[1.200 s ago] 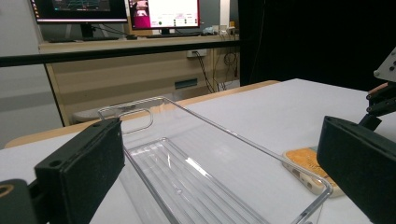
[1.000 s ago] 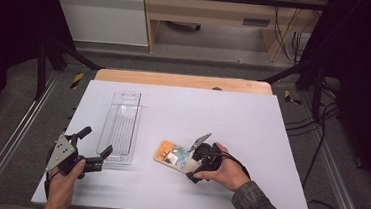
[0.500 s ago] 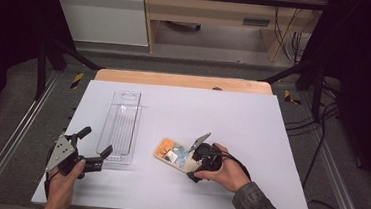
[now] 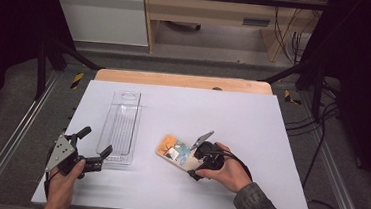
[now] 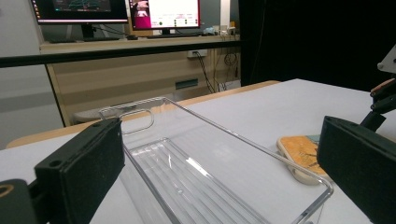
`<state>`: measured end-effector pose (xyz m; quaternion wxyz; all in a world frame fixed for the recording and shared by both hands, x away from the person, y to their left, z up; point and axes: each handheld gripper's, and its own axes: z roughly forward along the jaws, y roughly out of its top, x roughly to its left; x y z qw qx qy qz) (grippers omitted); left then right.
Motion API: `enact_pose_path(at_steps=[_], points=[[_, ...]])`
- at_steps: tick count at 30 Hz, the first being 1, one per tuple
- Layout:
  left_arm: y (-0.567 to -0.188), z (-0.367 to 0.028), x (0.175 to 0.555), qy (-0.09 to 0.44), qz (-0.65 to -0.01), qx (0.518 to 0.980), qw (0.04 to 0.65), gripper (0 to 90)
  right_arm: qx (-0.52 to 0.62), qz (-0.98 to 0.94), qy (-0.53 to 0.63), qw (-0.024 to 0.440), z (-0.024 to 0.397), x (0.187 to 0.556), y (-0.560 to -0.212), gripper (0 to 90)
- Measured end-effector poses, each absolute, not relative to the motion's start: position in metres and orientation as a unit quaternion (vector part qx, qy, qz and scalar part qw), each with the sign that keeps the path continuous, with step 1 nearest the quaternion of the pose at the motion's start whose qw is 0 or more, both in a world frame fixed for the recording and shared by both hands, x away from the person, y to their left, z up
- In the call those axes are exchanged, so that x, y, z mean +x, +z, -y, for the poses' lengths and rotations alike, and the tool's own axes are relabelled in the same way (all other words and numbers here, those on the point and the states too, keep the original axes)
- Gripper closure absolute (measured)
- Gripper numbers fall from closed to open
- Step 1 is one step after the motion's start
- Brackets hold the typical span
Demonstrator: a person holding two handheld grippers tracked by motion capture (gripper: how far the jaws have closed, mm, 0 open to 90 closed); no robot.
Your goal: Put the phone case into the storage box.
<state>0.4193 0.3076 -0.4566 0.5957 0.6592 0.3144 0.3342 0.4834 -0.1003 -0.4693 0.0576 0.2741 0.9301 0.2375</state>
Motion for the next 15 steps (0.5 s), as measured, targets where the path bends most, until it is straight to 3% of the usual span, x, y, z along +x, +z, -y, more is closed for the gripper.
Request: enact_pose_path(at_steps=[15], points=[[-0.455,-0.305,0.418,0.338,-0.308,0.664,0.592,0.6,0.281,-0.926,0.247,0.056,0.105,0.484,-0.452,12.6]])
